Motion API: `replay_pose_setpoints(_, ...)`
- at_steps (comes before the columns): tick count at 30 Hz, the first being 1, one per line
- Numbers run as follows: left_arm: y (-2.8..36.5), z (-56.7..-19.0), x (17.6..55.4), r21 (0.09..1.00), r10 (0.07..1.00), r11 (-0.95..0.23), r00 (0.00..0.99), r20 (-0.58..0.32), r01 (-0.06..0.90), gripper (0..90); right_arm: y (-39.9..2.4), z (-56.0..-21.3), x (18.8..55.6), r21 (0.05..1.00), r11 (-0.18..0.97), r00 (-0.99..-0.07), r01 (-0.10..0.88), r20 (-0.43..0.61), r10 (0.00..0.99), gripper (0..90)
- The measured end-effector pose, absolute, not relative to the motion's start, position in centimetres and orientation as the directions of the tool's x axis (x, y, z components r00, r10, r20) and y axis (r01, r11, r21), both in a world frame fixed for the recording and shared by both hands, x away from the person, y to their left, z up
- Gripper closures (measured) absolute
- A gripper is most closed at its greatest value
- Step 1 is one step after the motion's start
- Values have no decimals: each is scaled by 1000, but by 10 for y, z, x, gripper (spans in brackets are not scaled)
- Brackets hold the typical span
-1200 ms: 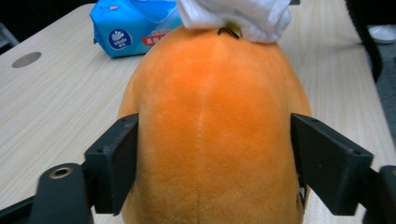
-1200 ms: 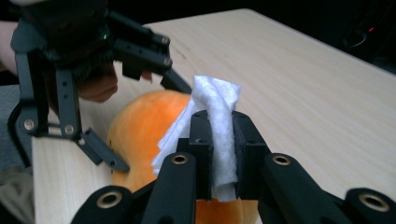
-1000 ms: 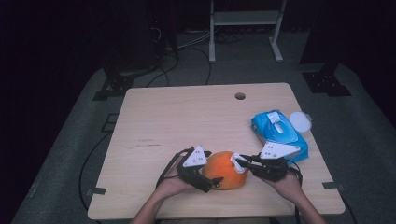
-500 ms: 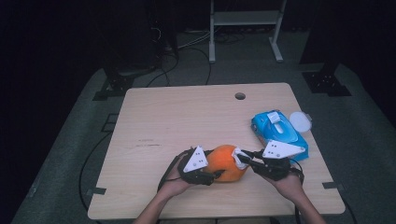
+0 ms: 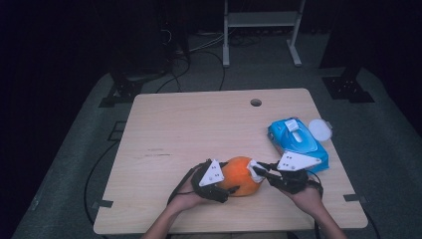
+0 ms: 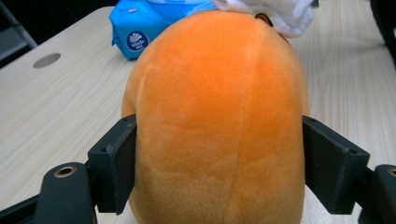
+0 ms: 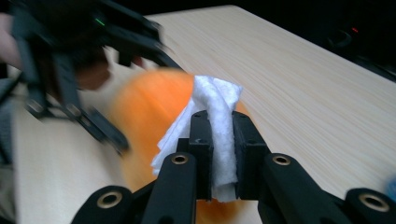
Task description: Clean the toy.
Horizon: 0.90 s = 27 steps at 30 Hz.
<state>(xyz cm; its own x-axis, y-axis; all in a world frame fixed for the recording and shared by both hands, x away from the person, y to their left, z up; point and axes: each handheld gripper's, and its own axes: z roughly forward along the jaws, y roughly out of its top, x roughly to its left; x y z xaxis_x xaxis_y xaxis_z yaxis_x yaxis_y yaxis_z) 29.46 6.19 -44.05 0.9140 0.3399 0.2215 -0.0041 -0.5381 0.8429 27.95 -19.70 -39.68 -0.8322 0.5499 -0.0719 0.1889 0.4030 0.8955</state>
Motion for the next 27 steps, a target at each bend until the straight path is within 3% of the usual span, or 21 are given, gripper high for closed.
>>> replay_pose_setpoints(5,63,-441,294,844,330,-536,918,220,-9,218,-179,-391,274,894,430,-855,128,-120,504,793)
replay_pose_setpoints(8,67,-442,299,863,375,-503,913,161,55,114,-186,-396,276,870,472,-836,142,-150,528,793)
replay_pose_setpoints(11,69,-443,305,875,408,-466,910,77,135,111,-193,-401,278,868,471,-830,160,-140,540,793)
replay_pose_setpoints(12,68,-442,304,877,402,-464,912,81,126,169,-195,-401,279,866,472,-824,165,-141,548,793)
replay_pose_setpoints(17,57,-439,292,853,359,-521,908,219,0,241,-183,-392,274,880,458,-838,124,-155,524,793)
replay_pose_setpoints(23,58,-438,291,850,332,-526,913,236,-28,218,-185,-391,276,869,478,-839,126,-163,519,793)
replay_pose_setpoints(27,61,-436,297,869,350,-492,924,154,41,132,-190,-397,277,866,478,-839,147,-147,524,794)
